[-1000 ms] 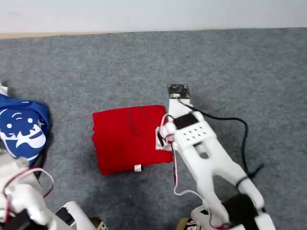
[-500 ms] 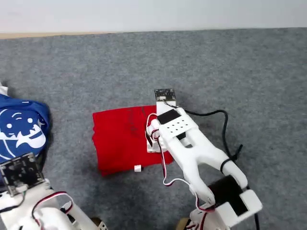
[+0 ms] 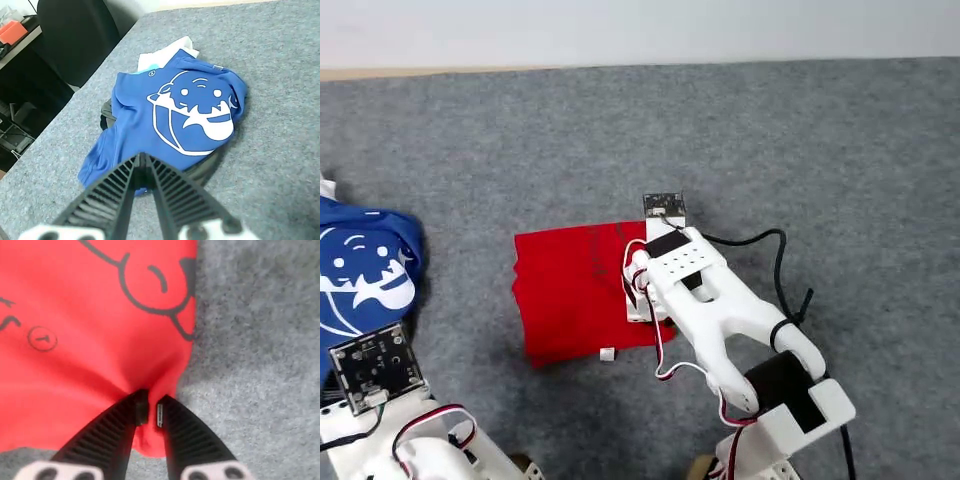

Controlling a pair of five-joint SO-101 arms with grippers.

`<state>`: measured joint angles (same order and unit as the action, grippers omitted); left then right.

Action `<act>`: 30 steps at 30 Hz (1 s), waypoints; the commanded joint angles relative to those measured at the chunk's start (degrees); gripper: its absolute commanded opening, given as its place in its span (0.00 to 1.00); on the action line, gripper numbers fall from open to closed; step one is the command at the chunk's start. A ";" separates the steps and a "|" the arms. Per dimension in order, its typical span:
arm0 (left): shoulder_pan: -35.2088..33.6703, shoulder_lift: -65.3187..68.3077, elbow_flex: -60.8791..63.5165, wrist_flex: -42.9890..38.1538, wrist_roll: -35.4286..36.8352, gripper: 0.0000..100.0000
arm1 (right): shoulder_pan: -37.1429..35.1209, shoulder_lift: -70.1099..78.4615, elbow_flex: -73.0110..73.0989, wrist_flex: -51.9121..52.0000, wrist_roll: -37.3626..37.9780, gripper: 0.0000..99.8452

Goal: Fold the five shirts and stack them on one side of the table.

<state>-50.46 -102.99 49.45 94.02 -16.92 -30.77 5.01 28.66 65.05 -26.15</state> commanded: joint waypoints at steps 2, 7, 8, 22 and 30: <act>-0.18 -0.09 -0.13 -1.32 -0.62 0.00 | 4.97 -0.04 -5.27 -1.27 3.16 0.01; -0.26 -0.09 -0.13 -1.32 -0.62 0.00 | 12.35 0.31 -11.16 -1.10 13.54 0.01; -0.26 -0.09 -0.13 -1.32 -0.62 0.00 | 13.49 0.40 -12.57 -1.10 15.82 0.01; -0.35 -0.26 2.68 -1.41 -0.62 0.00 | 20.53 17.01 -33.93 -1.54 40.44 0.01; -0.35 -0.26 2.86 -1.41 -0.62 0.00 | 21.23 33.63 -56.62 1.98 46.77 0.01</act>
<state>-50.46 -103.16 52.26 94.02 -16.92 -10.11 36.66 -18.55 65.14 18.68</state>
